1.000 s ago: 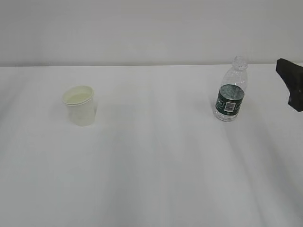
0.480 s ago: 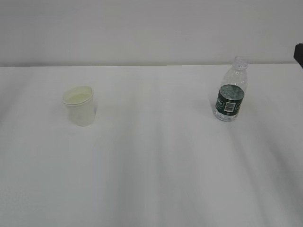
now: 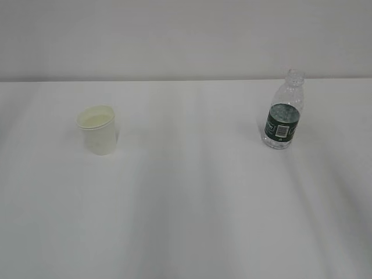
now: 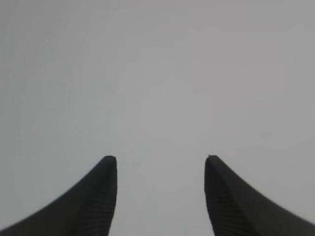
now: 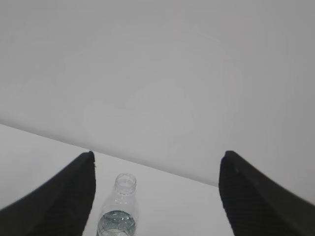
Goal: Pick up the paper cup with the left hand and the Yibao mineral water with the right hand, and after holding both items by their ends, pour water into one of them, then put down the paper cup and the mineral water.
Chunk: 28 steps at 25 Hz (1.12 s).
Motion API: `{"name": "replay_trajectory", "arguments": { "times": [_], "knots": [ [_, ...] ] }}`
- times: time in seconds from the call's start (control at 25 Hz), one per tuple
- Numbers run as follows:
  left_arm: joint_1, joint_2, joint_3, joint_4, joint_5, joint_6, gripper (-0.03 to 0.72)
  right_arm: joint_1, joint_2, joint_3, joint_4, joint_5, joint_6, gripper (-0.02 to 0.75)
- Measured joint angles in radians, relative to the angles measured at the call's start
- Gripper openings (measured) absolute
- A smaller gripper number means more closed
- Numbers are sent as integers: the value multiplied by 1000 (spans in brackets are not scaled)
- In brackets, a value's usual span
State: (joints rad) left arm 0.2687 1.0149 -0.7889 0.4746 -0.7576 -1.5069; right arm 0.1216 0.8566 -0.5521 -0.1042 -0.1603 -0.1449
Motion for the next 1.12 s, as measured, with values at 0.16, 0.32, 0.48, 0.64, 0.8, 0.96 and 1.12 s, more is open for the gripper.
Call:
{"name": "replay_trajectory", "arguments": {
  "times": [0.16, 0.32, 0.48, 0.64, 0.8, 0.96, 1.12],
  "knots": [
    [0, -16, 0, -24, -2, -47, 406, 0, -21, -19, 0, 26, 0, 592],
    [0, -24, 0, -88, -27, -80, 404, 0, -36, -55, 0, 92, 0, 591],
    [0, -46, 0, -154, -54, -111, 404, 0, -64, -88, 0, 124, 0, 591],
    [0, -71, 0, -180, -63, -126, 398, 0, -78, -121, 0, 188, 0, 591],
    [0, -77, 0, -189, -67, -151, 389, 0, -81, -150, 0, 227, 0, 591],
    [0, -102, 0, -191, -69, -162, 387, 0, -110, -173, 0, 249, 0, 591],
    [0, -133, 0, -195, -69, -169, 386, 0, -155, -186, 0, 290, 0, 591]
  ]
}}
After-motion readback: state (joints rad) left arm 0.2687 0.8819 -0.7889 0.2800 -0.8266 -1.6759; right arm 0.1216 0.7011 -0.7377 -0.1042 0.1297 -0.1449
